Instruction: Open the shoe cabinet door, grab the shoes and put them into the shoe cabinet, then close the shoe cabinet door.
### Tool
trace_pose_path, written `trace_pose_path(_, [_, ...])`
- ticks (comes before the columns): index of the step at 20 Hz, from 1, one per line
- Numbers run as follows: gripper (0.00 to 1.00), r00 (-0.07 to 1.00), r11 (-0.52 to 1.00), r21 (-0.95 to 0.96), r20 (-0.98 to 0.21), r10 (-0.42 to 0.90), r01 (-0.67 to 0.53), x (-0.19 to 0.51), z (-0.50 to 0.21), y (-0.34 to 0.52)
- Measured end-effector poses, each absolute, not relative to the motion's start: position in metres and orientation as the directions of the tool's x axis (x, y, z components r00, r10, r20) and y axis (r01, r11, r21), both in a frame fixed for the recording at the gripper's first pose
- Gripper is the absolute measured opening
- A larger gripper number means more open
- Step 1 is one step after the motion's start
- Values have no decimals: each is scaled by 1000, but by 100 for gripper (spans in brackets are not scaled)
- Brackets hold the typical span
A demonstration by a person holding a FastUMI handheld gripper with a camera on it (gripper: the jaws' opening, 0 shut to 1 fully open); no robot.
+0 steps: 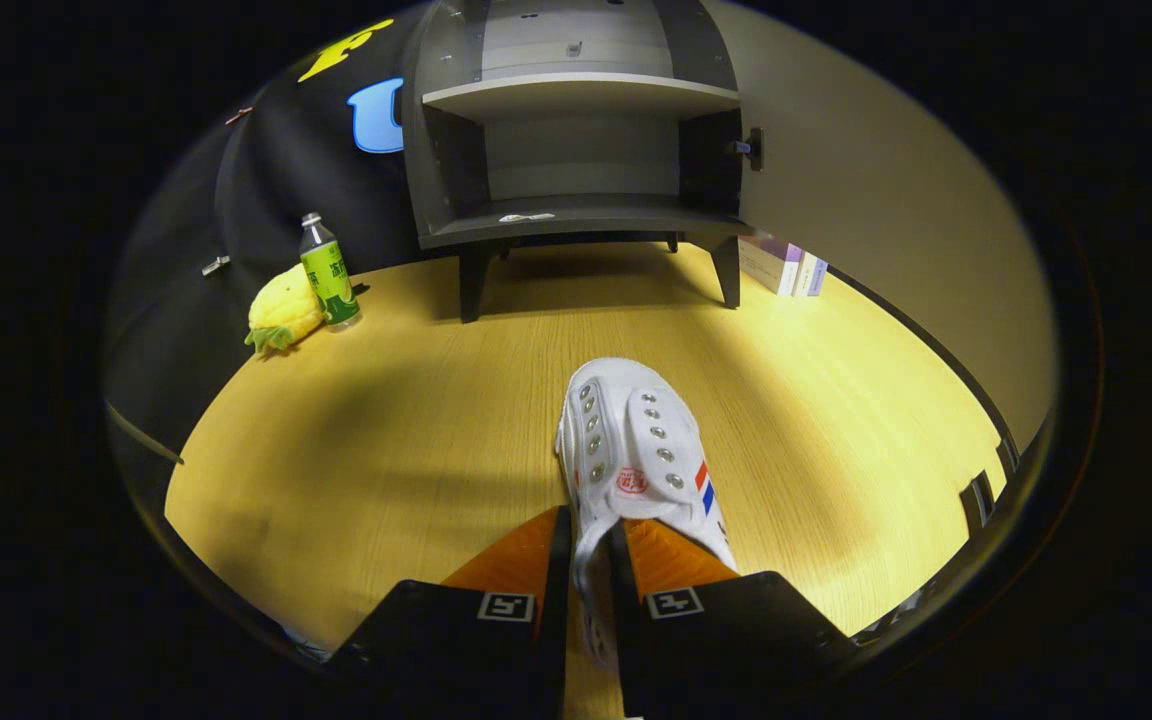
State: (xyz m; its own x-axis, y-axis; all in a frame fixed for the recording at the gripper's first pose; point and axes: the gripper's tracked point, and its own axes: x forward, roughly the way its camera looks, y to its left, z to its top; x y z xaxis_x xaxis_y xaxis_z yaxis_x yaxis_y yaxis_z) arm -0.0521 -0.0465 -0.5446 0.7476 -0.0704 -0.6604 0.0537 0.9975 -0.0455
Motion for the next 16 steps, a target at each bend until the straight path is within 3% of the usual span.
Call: trace_pose_path(16, [25,786,999,-20,-617,-48,45,-26,-555,-49])
